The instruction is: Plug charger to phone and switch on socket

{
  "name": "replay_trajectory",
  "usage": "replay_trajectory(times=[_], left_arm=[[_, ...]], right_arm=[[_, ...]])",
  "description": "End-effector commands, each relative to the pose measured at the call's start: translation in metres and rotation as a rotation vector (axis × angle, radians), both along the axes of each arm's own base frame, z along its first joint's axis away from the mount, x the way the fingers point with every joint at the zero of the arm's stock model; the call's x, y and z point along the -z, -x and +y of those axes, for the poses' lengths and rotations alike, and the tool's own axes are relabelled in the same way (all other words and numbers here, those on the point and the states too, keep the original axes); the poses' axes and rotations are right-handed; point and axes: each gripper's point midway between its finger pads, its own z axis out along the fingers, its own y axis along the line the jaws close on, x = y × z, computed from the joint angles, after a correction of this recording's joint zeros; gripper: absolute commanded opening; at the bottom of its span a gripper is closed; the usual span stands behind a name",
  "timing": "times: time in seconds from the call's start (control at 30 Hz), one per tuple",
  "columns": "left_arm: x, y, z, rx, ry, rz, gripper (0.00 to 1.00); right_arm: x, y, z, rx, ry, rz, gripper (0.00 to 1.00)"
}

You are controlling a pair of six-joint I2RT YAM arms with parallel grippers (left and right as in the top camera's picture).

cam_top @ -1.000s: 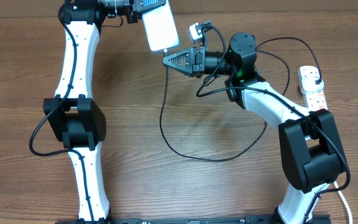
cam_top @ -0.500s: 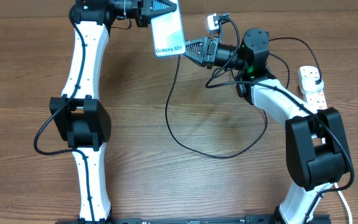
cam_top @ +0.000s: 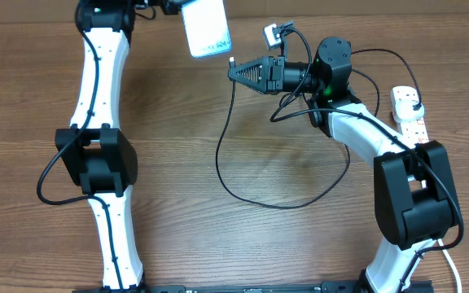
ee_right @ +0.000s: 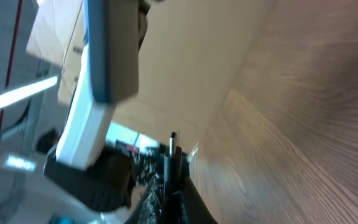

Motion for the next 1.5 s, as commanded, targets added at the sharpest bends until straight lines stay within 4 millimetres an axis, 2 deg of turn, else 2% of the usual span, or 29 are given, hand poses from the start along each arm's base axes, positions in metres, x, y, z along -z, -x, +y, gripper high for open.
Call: replay_trajectory(times=[0.0, 0.13, 0.53, 1.47], left_arm=[[-0.011, 0.003, 0.005, 0.001, 0.004, 0.045, 0.04], [-0.011, 0.003, 0.001, 0.003, 0.003, 0.045, 0.04], [-0.01, 0.007, -0.03, 0.019, 0.001, -0.007, 0.04], [-0.01, 0.012, -0.041, 0.044, 0.0, -0.08, 0.04]], right_arm=[[-0.006, 0.013, 0.003, -0.08, 0.002, -0.107, 0.04], [-0.007, 0.014, 0.003, -0.087, 0.003, -0.167, 0.04], [-0.018, 0.014, 0.002, -0.078, -0.02, -0.257, 0.04], [-0.026, 0.008, 0.001, -0.034, -0.038, -0.26, 0.04]])
